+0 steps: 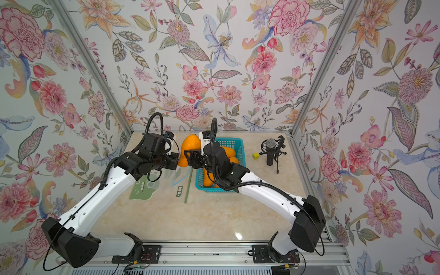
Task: Place the mango in a zip-top bag and seal the zipper
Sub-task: Place the mango in the zipper food storage bag.
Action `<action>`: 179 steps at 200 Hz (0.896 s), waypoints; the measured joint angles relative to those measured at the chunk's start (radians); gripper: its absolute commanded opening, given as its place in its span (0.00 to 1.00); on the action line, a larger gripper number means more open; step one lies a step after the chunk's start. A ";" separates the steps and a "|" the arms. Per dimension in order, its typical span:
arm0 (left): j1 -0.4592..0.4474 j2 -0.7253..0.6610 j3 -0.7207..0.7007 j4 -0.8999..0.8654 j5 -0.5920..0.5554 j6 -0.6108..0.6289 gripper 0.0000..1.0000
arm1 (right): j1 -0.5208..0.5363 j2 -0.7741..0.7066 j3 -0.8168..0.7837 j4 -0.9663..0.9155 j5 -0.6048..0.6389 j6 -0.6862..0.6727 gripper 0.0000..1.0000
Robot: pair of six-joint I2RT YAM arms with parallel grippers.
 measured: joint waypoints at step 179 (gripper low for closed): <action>0.018 -0.018 0.047 0.022 0.036 -0.023 0.00 | 0.011 0.052 0.003 0.013 -0.020 -0.019 0.80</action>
